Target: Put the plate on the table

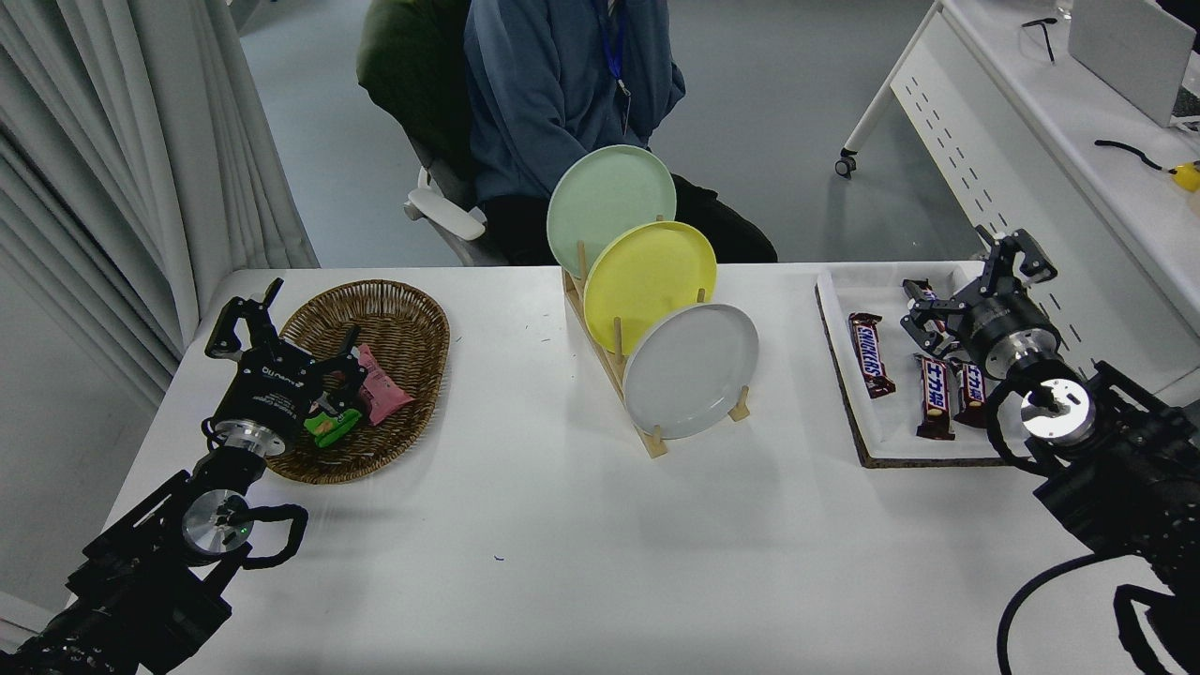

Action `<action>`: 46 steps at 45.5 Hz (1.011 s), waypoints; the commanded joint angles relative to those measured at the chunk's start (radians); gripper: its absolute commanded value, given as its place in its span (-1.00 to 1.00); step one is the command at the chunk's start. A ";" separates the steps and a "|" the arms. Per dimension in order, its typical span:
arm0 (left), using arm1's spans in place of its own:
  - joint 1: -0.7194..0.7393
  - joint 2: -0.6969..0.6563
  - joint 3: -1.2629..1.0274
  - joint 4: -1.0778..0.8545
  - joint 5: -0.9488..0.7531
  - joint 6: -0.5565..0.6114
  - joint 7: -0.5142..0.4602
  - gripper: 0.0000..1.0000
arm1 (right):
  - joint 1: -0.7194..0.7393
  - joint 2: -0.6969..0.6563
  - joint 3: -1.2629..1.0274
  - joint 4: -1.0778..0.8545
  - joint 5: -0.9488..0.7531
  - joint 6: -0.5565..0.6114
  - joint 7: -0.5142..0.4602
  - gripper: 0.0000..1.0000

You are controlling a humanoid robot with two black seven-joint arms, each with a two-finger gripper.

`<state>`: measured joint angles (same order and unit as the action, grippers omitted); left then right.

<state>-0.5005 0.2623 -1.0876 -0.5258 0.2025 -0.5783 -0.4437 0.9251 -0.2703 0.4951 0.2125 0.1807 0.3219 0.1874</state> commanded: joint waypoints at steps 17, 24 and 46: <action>0.000 0.000 0.000 0.000 0.000 0.000 0.000 1.00 | 0.130 -0.334 -0.584 0.446 0.032 0.129 0.000 0.98; -0.001 0.000 0.000 0.000 0.000 0.000 0.000 1.00 | 0.132 -0.359 -0.625 0.505 0.146 0.109 0.001 0.98; -0.001 0.000 0.000 0.000 0.000 0.000 0.000 1.00 | 0.252 -0.478 -0.865 0.777 0.222 0.118 0.004 0.98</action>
<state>-0.5007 0.2623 -1.0876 -0.5253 0.2025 -0.5783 -0.4440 1.1388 -0.7166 -0.3007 0.8993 0.3261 0.4542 0.1922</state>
